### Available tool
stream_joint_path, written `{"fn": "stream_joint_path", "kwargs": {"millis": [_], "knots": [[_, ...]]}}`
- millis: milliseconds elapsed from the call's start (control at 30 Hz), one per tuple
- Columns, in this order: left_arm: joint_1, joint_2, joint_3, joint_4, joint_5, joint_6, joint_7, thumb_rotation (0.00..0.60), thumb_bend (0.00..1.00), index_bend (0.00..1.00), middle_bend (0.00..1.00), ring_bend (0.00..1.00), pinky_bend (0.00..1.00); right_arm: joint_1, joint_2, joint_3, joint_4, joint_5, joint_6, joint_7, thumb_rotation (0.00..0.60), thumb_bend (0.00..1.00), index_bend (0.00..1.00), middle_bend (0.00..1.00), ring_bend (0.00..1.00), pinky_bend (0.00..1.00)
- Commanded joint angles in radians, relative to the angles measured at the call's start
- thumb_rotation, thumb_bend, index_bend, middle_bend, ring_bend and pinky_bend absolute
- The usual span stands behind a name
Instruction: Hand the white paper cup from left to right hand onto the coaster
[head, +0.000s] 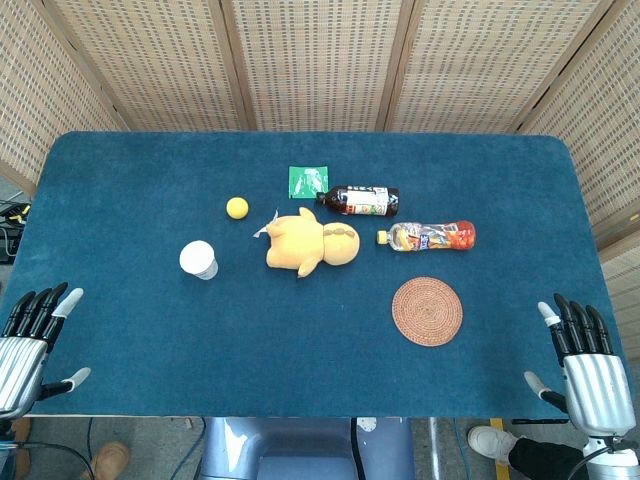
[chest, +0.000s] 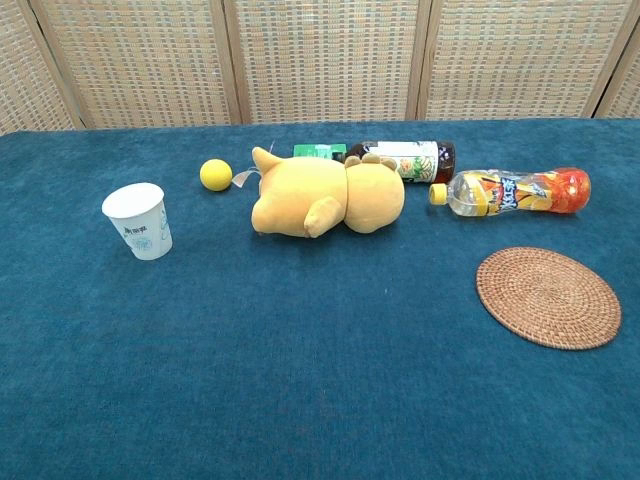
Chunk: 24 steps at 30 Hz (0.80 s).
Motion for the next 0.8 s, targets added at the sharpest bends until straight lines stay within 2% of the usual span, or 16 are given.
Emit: {"fn": "stream_joint_path", "kwargs": {"millis": [33, 300, 400, 533, 567, 600, 800], "knots": [[0.001, 0.003, 0.001, 0.001, 0.003, 0.002, -0.009, 0.600, 0.00, 0.00, 0.00, 0.00, 0.00, 0.000, 0.003, -0.001, -0.003, 0.004, -0.003, -0.002, 0.600, 0.00, 0.07, 0.00, 0.00, 0.00], [-0.013, 0.002, 0.002, 0.007, 0.004, -0.023, -0.010, 0.600, 0.00, 0.00, 0.00, 0.00, 0.00, 0.000, 0.006, 0.004, -0.006, 0.015, -0.004, 0.005, 0.600, 0.00, 0.07, 0.00, 0.00, 0.00], [-0.050, -0.007, -0.027, 0.010, -0.033, -0.071, 0.005, 0.600, 0.00, 0.00, 0.00, 0.00, 0.00, 0.006, 0.004, 0.006, -0.002, 0.031, -0.019, 0.009, 0.600, 0.00, 0.07, 0.00, 0.00, 0.00], [-0.179, -0.027, -0.109, 0.030, -0.168, -0.255, 0.045, 0.600, 0.00, 0.00, 0.00, 0.00, 0.00, 0.017, -0.003, 0.015, 0.007, 0.064, -0.046, 0.002, 0.600, 0.00, 0.07, 0.00, 0.00, 0.00], [-0.299, -0.062, -0.160, 0.083, -0.219, -0.414, 0.054, 0.600, 0.00, 0.00, 0.00, 0.00, 0.00, 0.024, -0.008, 0.024, 0.013, 0.084, -0.058, -0.008, 0.600, 0.00, 0.07, 0.00, 0.00, 0.00], [-0.351, -0.084, -0.183, 0.121, -0.254, -0.483, 0.056, 0.600, 0.00, 0.00, 0.00, 0.00, 0.00, 0.027, -0.012, 0.029, 0.014, 0.095, -0.064, -0.012, 0.600, 0.00, 0.07, 0.00, 0.00, 0.00], [-0.507, -0.181, -0.214, 0.287, -0.295, -0.656, 0.058, 0.600, 0.00, 0.00, 0.00, 0.00, 0.00, 0.037, -0.026, 0.038, 0.025, 0.129, -0.083, -0.039, 0.600, 0.00, 0.07, 0.00, 0.00, 0.00]]}}
